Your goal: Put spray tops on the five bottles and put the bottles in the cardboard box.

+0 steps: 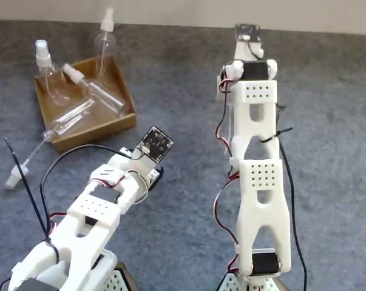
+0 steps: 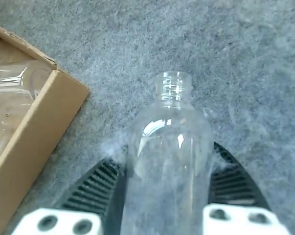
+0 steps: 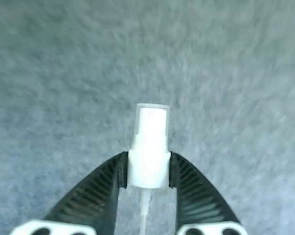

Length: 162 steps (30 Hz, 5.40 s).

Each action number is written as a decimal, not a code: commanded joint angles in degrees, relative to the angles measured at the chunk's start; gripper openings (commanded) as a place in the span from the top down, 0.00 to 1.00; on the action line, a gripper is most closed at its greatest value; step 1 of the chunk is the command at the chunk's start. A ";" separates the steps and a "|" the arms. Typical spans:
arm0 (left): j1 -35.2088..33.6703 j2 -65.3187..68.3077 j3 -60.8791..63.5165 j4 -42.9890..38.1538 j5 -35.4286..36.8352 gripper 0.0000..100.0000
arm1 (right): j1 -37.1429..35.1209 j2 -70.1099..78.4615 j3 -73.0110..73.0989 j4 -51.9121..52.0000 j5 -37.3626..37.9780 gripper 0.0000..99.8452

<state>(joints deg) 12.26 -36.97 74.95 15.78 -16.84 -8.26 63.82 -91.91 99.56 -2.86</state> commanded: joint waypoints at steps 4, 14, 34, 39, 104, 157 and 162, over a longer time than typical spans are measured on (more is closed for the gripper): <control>-0.48 -1.71 -4.79 9.14 -6.68 0.87 | 2.24 -14.90 -3.12 2.07 2.90 0.94; -0.13 -2.07 -7.43 17.05 -8.97 0.74 | 2.15 -50.59 25.54 1.80 3.34 0.94; -0.13 19.47 -42.24 57.32 -12.22 0.74 | -6.02 -104.04 66.77 -1.63 3.34 0.94; -0.13 24.13 -41.10 54.68 -12.40 0.74 | -6.02 -111.87 77.93 -2.07 3.34 0.94; 6.37 20.44 -26.15 35.87 -12.48 0.69 | -6.02 -138.86 131.56 -22.46 2.90 0.94; 7.34 -15.69 -31.34 41.32 -10.90 0.88 | -1.98 -138.86 131.74 -32.57 2.81 0.94; 7.34 -30.20 -21.14 40.97 -0.18 0.88 | -1.98 -138.86 131.74 -36.88 -3.34 0.94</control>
<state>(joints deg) 18.95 -55.34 48.40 56.84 -24.48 -11.16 -74.73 40.22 67.03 -0.31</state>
